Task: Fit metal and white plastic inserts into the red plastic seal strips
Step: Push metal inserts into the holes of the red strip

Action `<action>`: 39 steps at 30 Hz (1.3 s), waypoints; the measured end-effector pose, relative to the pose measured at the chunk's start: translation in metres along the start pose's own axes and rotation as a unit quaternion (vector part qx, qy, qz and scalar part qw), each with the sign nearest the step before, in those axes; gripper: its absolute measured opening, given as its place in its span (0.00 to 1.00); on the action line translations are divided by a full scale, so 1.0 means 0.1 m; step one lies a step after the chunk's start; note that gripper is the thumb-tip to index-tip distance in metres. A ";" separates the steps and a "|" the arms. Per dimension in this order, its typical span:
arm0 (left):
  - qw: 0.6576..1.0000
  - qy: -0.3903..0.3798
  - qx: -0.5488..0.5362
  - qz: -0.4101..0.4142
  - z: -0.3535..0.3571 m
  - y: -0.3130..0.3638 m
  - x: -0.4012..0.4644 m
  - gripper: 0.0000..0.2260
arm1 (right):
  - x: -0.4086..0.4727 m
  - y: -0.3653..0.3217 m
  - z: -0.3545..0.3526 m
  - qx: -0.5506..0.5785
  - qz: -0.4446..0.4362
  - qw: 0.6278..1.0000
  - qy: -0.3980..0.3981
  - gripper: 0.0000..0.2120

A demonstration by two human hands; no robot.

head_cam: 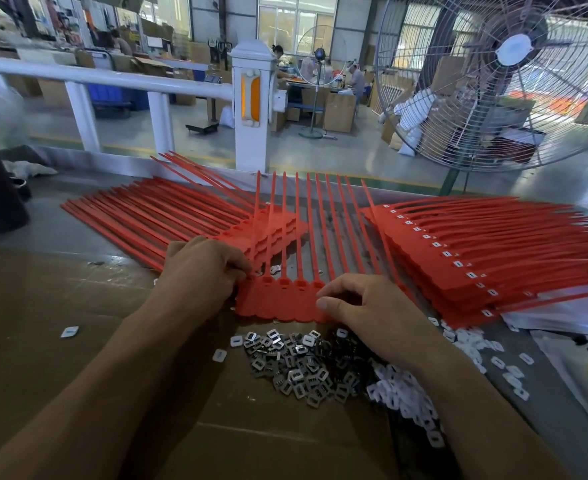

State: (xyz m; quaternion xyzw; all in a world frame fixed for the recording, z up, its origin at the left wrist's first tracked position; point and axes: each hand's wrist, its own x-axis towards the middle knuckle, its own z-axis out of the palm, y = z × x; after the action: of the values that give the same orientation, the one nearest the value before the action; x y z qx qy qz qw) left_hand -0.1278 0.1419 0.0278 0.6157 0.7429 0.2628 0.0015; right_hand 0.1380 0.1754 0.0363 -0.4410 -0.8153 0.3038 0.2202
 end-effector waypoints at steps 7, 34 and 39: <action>1.000 -0.014 0.013 -0.009 0.01 0.00 -0.01 0.15 | -0.07 -0.04 -0.17 -0.016 -0.017 0.990 -0.142 0.10; 0.974 -0.002 -0.186 0.130 0.11 0.41 -0.23 0.05 | -0.03 -0.04 -0.04 0.175 0.011 0.984 0.028 0.07; 0.961 -0.018 -0.237 0.141 0.13 0.52 -0.27 0.01 | -0.02 -0.07 -0.01 0.248 0.010 0.968 0.047 0.09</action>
State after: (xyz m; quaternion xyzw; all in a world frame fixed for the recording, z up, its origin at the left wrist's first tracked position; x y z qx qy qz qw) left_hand -0.0696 0.1277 0.0278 0.7009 0.5645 0.4181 0.1235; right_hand 0.1357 0.1707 0.0412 -0.3948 -0.6989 0.4775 0.3573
